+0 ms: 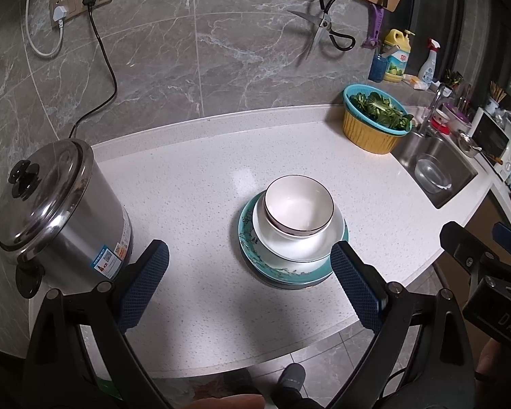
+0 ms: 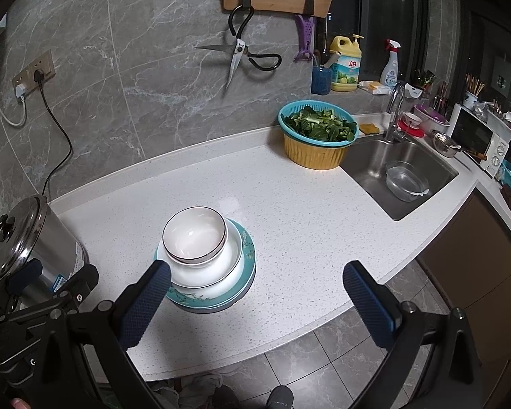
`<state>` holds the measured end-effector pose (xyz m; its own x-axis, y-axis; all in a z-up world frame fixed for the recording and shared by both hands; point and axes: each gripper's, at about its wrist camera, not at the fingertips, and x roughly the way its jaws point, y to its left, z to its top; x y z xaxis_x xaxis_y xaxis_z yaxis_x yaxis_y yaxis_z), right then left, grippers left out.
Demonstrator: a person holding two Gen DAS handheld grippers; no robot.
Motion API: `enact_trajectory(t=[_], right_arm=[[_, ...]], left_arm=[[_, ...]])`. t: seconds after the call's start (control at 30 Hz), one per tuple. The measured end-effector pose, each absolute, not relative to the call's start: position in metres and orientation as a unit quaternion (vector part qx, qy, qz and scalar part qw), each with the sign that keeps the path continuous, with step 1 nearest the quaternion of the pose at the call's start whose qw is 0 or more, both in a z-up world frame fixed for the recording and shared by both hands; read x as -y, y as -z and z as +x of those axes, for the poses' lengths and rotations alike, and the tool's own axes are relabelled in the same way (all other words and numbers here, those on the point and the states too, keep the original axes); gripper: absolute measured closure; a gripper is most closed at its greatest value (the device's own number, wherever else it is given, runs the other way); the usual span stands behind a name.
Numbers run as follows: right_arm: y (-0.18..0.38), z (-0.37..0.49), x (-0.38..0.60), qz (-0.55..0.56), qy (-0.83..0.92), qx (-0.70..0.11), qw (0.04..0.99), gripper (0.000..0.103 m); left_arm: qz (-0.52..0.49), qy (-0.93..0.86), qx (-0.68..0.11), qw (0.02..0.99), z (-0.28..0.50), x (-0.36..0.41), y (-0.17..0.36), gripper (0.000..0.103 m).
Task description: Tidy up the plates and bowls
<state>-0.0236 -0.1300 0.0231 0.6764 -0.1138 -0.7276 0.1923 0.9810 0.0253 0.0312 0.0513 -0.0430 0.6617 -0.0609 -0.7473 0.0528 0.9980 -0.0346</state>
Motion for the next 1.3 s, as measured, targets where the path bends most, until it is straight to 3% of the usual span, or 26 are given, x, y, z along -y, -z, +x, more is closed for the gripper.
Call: enact_trajectory(t=[1.3], right_arm=[[-0.0179,-0.0214,0.1281,0.047,0.081,-0.397,0.913,0.000]], left_arm=[[0.002,0.034,-0.412,0.911,0.0383,-0.0547,0.0456,0.006]])
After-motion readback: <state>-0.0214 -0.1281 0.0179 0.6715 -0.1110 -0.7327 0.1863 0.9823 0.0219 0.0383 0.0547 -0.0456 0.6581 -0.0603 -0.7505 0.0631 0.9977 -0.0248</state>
